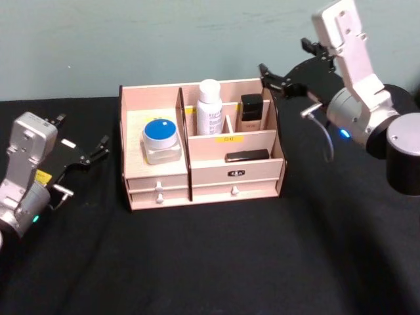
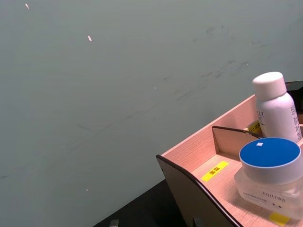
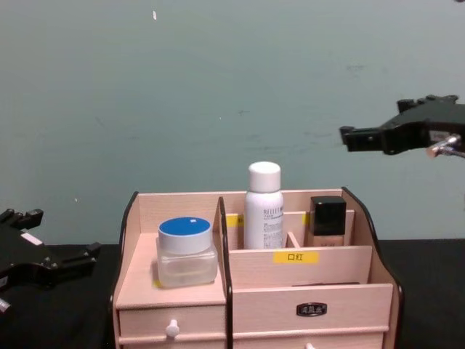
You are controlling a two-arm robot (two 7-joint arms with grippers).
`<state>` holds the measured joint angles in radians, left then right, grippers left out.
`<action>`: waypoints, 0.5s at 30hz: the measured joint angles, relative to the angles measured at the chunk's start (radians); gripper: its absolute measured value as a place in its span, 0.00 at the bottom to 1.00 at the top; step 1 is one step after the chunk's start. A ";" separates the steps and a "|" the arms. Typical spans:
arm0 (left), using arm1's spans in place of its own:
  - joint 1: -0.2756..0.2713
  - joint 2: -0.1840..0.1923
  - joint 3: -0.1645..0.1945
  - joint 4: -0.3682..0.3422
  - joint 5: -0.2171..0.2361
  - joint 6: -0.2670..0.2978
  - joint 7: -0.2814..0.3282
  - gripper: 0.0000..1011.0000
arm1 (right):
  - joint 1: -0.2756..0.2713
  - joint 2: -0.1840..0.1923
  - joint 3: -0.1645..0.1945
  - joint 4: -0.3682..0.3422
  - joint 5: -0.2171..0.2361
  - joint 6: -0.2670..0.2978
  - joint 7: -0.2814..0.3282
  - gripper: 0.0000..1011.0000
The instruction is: Pick up the facial cleanser and watermelon frost from the table and place them into the tiered storage box.
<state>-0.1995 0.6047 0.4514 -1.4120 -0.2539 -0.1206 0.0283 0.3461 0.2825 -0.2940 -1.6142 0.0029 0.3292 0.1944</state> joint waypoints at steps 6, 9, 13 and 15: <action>0.000 0.000 0.000 0.000 0.000 0.000 0.000 1.00 | -0.011 -0.006 0.043 0.004 -0.011 -0.004 -0.016 0.99; 0.000 0.000 0.000 0.000 0.000 0.000 0.000 1.00 | -0.018 -0.010 0.063 0.005 -0.015 -0.005 -0.026 0.99; 0.000 0.000 0.000 0.000 0.000 0.000 0.000 1.00 | -0.029 -0.015 0.084 0.010 -0.021 -0.005 -0.036 0.99; 0.000 0.000 0.000 0.000 0.000 0.000 0.000 1.00 | -0.033 -0.018 0.091 0.013 -0.023 -0.005 -0.039 0.99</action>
<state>-0.1995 0.6047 0.4514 -1.4120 -0.2539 -0.1206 0.0283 0.3131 0.2644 -0.2027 -1.6016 -0.0200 0.3244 0.1559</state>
